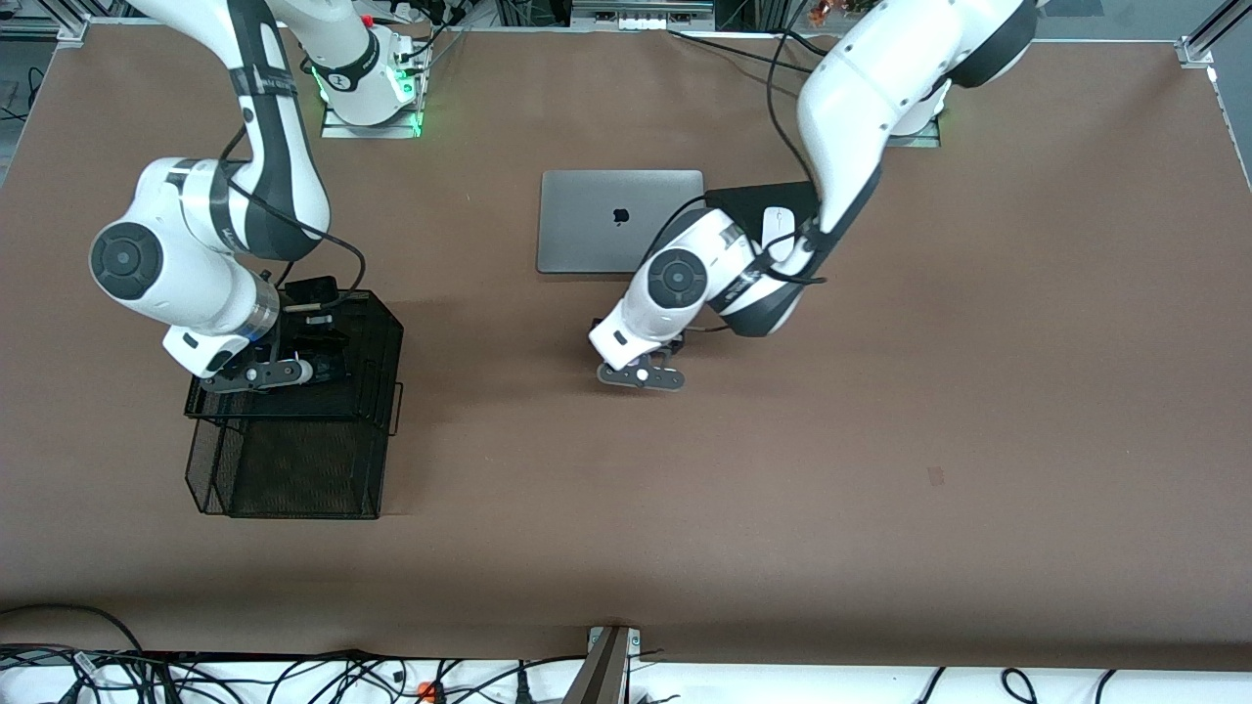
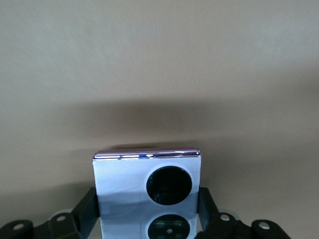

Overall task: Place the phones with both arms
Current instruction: 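Lower the slab phone into the basket while the left gripper sets down lavender phone, then grasp the lavender phone with the right gripper while the left gripper withdraws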

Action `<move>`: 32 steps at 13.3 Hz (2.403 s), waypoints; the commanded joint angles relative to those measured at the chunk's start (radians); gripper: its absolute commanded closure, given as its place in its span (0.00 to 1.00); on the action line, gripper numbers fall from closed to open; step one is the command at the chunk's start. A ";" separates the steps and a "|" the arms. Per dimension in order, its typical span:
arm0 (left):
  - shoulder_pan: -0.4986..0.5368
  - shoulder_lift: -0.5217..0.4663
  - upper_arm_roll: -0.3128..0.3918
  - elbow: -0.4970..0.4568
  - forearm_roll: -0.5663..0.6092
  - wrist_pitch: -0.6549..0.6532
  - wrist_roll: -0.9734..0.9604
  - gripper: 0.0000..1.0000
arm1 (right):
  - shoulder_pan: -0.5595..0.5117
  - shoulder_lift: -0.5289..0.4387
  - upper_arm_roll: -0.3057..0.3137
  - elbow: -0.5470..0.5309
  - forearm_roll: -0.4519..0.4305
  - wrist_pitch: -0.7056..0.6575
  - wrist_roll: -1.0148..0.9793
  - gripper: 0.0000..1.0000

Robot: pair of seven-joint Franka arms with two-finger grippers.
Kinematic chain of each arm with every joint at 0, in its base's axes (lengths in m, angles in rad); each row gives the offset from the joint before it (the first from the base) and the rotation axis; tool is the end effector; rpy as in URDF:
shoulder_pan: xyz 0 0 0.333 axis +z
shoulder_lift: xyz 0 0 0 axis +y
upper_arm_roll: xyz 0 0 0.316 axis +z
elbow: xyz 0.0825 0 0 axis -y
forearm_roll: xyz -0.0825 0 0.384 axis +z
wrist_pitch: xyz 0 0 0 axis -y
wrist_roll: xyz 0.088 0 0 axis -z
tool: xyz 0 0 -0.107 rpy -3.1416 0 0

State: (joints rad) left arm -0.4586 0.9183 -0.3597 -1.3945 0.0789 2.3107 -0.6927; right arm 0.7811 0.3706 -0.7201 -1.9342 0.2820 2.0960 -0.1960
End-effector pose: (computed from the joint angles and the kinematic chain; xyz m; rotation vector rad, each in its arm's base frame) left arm 0.5421 -0.4955 0.1828 2.9395 -0.0562 -0.1678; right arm 0.5953 0.0700 0.3287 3.1314 0.1917 -0.1597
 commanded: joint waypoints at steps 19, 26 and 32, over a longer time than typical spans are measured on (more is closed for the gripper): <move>0.509 -0.499 0.035 0.026 0.071 -0.660 0.536 0.00 | 0.006 0.079 -0.022 0.380 0.071 -0.367 0.145 0.00; 0.419 -0.841 0.352 -0.159 -0.005 -0.590 0.656 0.00 | 0.282 0.217 0.008 0.443 0.085 -0.272 0.599 0.00; 0.419 -0.928 0.347 -0.272 -0.002 -0.576 0.673 0.00 | 0.319 0.398 0.240 0.521 0.082 0.031 0.816 0.00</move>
State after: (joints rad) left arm -0.0274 -0.0235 -0.0262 -1.6638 0.0913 1.7093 -0.0391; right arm 1.1155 0.7174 -0.5213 -1.4579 0.3751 2.0709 0.5849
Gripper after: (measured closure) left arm 0.000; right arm 0.000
